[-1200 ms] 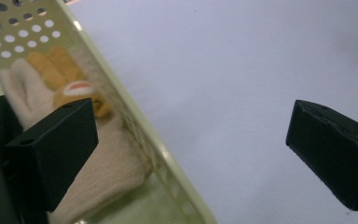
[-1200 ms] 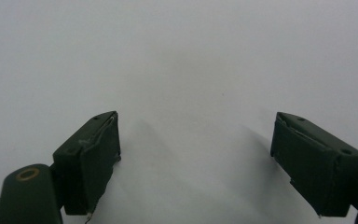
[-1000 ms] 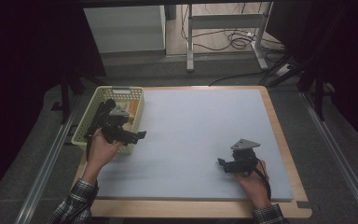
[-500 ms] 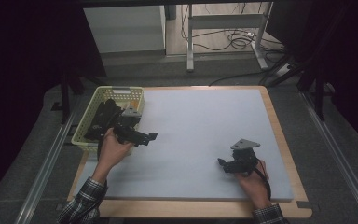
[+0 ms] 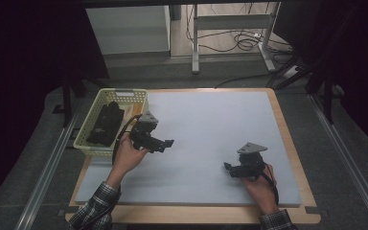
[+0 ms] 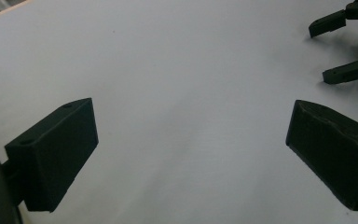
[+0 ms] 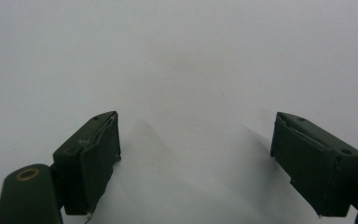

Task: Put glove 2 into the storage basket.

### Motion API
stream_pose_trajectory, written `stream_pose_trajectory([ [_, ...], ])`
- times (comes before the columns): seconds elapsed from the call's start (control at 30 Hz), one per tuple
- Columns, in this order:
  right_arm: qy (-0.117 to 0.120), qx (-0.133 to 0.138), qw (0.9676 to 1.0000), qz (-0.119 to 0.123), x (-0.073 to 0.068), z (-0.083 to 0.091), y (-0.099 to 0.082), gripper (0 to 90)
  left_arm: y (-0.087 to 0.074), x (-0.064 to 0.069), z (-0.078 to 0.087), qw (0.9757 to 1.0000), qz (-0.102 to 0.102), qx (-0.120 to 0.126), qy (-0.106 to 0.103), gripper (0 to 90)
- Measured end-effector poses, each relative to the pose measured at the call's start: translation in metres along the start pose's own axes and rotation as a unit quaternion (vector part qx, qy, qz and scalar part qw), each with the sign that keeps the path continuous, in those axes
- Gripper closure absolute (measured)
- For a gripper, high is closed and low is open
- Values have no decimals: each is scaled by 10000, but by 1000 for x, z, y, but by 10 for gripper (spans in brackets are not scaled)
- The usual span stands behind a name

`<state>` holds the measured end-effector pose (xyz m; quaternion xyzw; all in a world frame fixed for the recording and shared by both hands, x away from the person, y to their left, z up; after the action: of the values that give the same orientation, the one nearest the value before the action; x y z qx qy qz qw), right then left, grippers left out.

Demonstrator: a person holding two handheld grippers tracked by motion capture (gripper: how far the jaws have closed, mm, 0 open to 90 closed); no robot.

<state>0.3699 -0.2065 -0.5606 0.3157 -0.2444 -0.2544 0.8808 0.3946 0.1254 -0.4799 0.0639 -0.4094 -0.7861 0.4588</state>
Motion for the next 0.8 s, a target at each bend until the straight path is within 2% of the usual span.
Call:
stream_pose_trajectory([
  [0.5,0,3,10000,9,0,0,0,154,-5,22,-24,9995,-73,-45,-290,23],
  [0.8,0,1,10000,7,0,0,0,154,-16,30,-36,9992,-166,-99,-338,23],
])
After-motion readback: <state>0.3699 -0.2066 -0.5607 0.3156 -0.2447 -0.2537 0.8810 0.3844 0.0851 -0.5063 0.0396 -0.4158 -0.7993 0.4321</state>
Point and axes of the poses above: each handheld gripper's, and its own axes: z roughly backward along the jaws, y roughly out of its top, x roughly to its right, the point moved 4 cm from there along -z, roughly forward along the jaws, and after that the axes turned 15 degrees about z, right-handed, at the moved point
